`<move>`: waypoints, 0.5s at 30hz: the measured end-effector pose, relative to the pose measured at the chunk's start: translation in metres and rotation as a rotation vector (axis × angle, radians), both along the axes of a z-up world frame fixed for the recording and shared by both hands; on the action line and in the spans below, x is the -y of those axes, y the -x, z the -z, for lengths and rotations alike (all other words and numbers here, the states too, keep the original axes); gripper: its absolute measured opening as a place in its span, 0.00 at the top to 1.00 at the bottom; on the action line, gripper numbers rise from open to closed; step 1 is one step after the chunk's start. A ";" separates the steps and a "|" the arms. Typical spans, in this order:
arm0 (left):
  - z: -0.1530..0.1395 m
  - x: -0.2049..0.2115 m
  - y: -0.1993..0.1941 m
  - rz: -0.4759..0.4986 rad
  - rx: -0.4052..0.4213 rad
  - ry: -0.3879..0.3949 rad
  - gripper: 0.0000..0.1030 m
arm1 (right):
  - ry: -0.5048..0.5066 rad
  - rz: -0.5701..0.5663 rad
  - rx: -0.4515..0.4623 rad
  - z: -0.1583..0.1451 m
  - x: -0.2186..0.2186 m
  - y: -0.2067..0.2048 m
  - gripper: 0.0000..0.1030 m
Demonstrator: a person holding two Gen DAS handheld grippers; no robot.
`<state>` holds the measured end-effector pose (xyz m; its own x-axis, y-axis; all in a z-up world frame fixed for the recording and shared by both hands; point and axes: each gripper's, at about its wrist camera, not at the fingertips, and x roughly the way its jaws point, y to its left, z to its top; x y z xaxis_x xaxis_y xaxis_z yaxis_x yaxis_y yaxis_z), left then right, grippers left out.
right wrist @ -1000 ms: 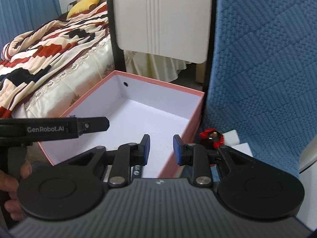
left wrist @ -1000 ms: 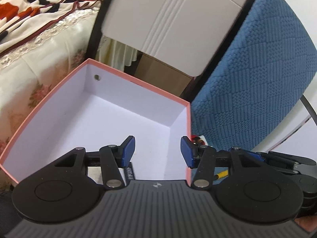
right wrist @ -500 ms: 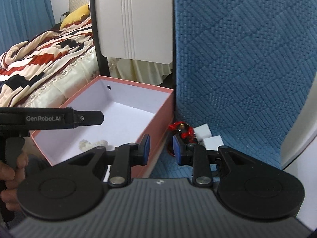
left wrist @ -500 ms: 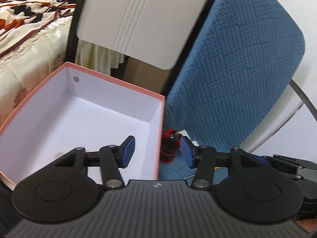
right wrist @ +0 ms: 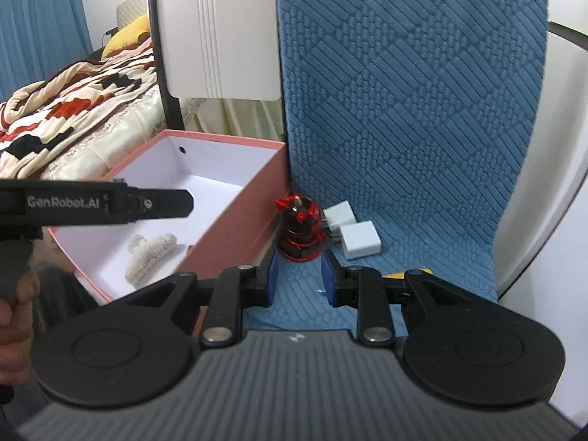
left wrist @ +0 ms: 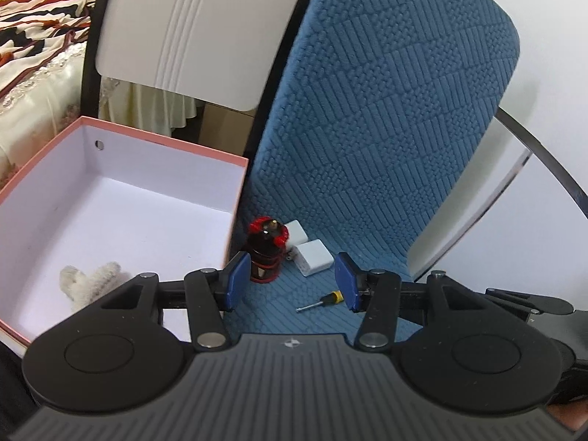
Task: Organize rigid objects
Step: 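Move both open tools back from the pink box toward the chair seat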
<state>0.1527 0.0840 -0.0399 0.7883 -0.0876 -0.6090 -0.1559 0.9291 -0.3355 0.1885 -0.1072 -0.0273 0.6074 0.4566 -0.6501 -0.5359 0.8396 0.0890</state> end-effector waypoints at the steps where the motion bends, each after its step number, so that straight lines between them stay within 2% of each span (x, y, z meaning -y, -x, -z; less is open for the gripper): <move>1: 0.001 0.003 0.000 0.004 0.002 0.000 0.45 | 0.000 0.004 0.000 0.002 0.004 0.001 0.72; 15: 0.027 0.027 -0.010 0.029 -0.011 -0.005 0.45 | 0.007 0.022 -0.010 0.033 0.039 0.008 0.72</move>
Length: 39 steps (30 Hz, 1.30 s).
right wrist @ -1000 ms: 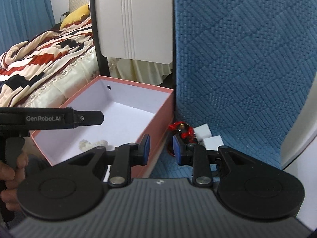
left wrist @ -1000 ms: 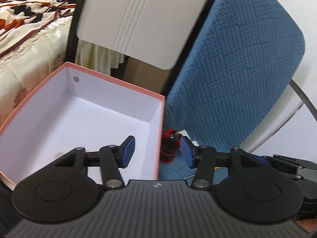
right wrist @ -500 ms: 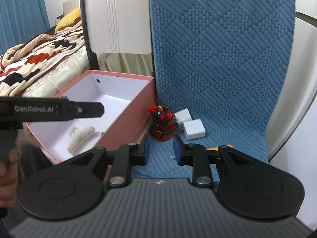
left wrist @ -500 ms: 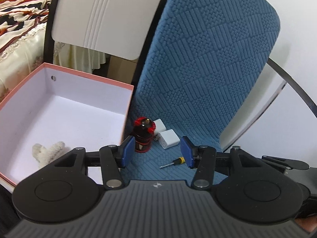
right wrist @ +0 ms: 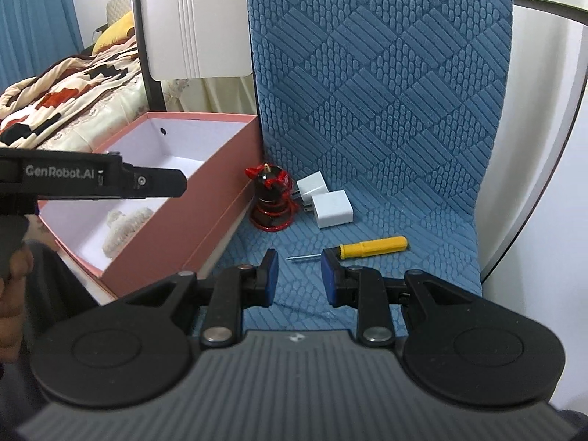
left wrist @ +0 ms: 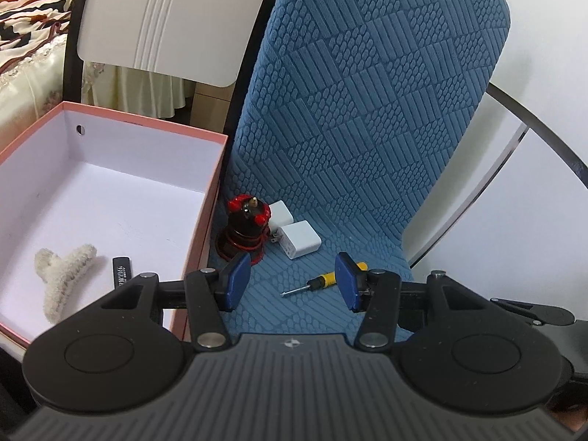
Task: Organize rigid objects
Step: 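Move both open tools back from the pink box toward the chair seat, then grasp the red-black figurine with the left tool while the right tool grasps the yellow screwdriver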
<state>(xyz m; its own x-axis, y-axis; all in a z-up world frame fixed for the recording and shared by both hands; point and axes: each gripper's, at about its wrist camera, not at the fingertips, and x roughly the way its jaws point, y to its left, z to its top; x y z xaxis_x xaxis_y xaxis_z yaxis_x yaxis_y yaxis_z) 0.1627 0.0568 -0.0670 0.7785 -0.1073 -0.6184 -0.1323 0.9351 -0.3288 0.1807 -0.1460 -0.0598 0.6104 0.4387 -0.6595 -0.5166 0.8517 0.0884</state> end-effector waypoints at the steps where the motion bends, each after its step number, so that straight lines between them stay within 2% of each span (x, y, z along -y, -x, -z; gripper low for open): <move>1: 0.001 0.001 -0.001 -0.001 -0.001 0.001 0.45 | 0.000 -0.001 0.002 0.002 0.002 0.000 0.72; 20: 0.036 0.013 -0.016 -0.005 -0.030 -0.010 0.45 | -0.017 0.088 -0.027 0.054 0.042 -0.010 0.72; 32: 0.063 0.021 -0.068 -0.014 -0.036 0.000 0.45 | -0.007 0.055 0.033 0.074 0.036 -0.065 0.72; 39: 0.082 0.023 -0.101 -0.056 -0.050 0.001 0.45 | 0.027 -0.042 -0.020 0.087 0.027 -0.106 0.72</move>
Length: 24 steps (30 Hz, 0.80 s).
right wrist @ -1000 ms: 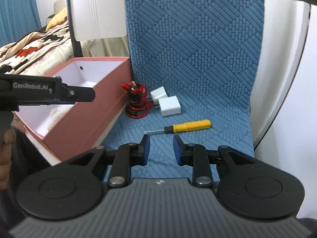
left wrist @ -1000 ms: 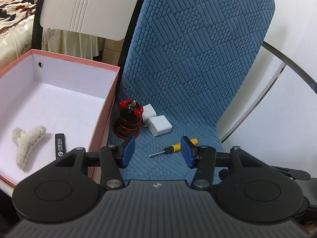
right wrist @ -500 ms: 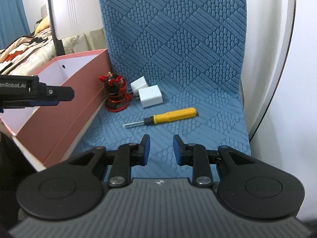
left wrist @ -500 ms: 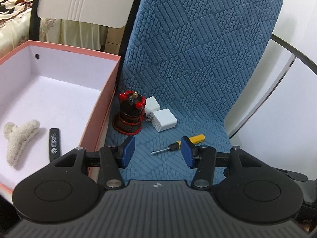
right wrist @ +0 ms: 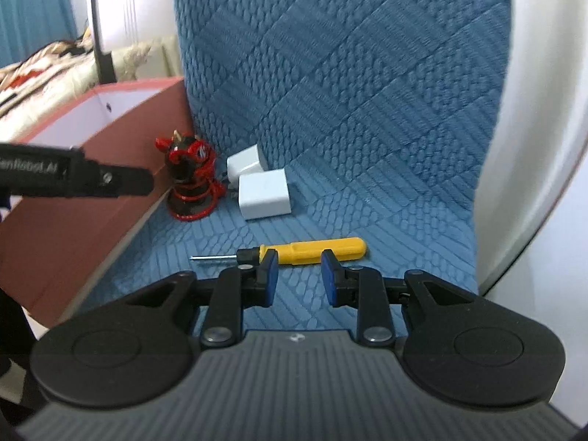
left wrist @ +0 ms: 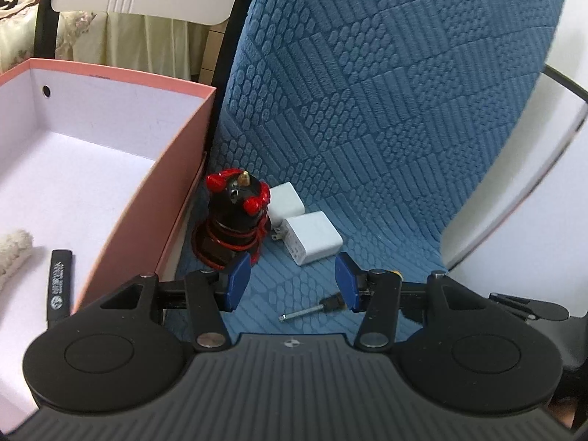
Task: Organize rigid objects
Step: 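Grasp the red-black figurine with the left tool while the right tool grasps the yellow screwdriver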
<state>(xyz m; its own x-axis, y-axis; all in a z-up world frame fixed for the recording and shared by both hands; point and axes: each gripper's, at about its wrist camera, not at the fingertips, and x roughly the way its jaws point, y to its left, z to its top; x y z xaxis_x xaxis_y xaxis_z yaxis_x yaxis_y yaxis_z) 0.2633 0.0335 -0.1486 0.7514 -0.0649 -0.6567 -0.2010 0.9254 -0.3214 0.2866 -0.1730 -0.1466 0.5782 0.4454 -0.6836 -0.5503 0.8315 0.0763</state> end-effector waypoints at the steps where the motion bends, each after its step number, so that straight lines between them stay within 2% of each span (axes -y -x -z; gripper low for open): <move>1: 0.002 0.000 -0.005 -0.005 -0.001 -0.005 0.44 | 0.004 -0.021 -0.010 0.001 -0.003 -0.005 0.72; 3: 0.006 0.002 -0.016 -0.018 -0.002 -0.021 0.36 | 0.025 -0.069 -0.018 0.004 -0.009 -0.016 0.72; 5: 0.008 0.004 -0.025 -0.025 0.007 -0.034 0.35 | 0.059 -0.113 -0.015 0.006 -0.016 -0.025 0.69; 7: 0.010 0.006 -0.034 -0.034 0.008 -0.046 0.33 | 0.079 -0.155 -0.012 0.009 -0.022 -0.032 0.61; 11: 0.015 0.007 -0.049 -0.067 -0.001 -0.082 0.28 | 0.108 -0.230 -0.016 0.014 -0.031 -0.045 0.56; 13: 0.018 0.005 -0.055 -0.077 -0.020 -0.089 0.26 | 0.126 -0.266 -0.023 0.017 -0.035 -0.051 0.47; 16: 0.024 0.003 -0.062 -0.098 -0.036 -0.106 0.26 | 0.166 -0.315 -0.003 0.018 -0.037 -0.055 0.46; 21: 0.034 -0.001 -0.070 -0.123 -0.041 -0.095 0.25 | 0.162 -0.385 -0.008 0.020 -0.040 -0.061 0.44; 24: 0.039 0.002 -0.074 -0.128 -0.043 -0.125 0.25 | 0.181 -0.420 -0.010 0.024 -0.044 -0.062 0.44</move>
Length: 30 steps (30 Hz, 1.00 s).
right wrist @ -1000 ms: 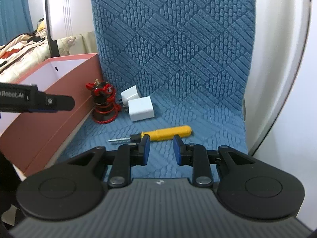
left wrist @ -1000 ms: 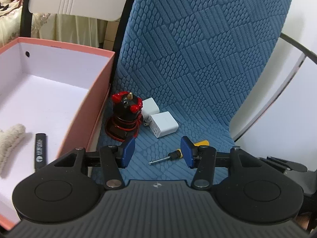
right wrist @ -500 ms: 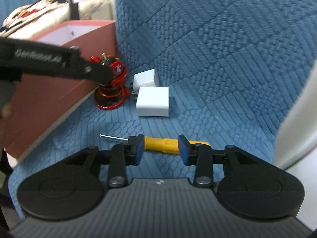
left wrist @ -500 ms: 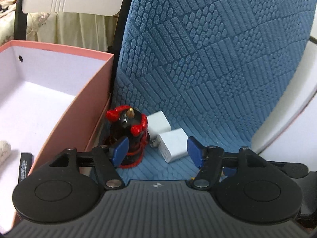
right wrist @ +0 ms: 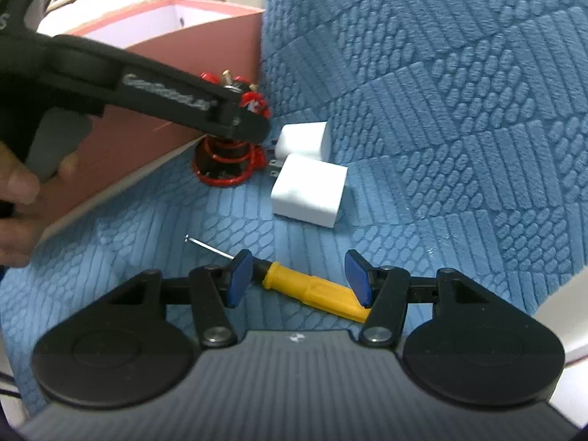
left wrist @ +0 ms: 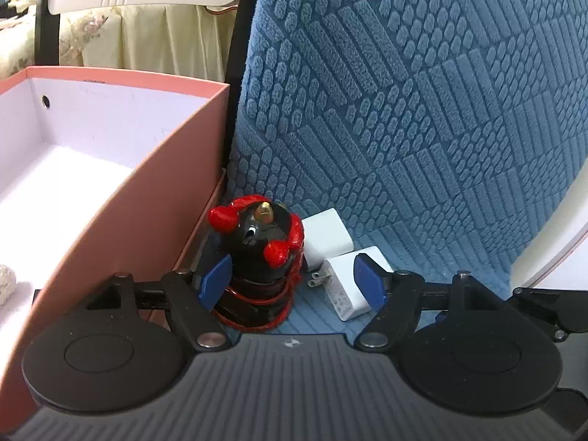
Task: Organize rigid objects
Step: 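Grasp the red-black figurine with the left tool while the right tool grasps the yellow screwdriver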
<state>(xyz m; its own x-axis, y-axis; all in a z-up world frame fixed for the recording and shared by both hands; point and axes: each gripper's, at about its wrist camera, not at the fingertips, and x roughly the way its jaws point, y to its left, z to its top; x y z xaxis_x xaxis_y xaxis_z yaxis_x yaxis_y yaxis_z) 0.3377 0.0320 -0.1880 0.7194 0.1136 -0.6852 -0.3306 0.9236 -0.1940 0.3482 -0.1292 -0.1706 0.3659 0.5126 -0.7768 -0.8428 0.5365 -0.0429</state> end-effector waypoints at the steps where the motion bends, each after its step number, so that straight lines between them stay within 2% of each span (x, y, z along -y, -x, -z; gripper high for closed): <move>1: 0.002 0.000 -0.002 -0.002 -0.002 -0.006 0.25 | 0.005 -0.009 -0.004 0.001 -0.001 -0.001 0.44; 7: 0.007 0.006 -0.006 -0.037 0.016 -0.050 0.25 | 0.009 -0.037 0.000 0.005 -0.006 -0.009 0.43; 12: 0.003 0.007 -0.009 -0.061 0.047 -0.080 0.25 | 0.023 -0.066 -0.038 0.005 -0.004 -0.010 0.43; 18: 0.006 0.010 -0.018 -0.075 0.029 -0.121 0.25 | 0.094 -0.085 -0.040 0.011 -0.008 -0.005 0.44; 22: 0.009 0.011 -0.018 -0.085 0.008 -0.158 0.29 | 0.096 -0.059 -0.050 0.010 -0.005 -0.008 0.55; 30: 0.011 0.003 -0.017 -0.094 0.002 -0.140 0.43 | 0.096 -0.056 -0.056 0.006 -0.005 -0.006 0.70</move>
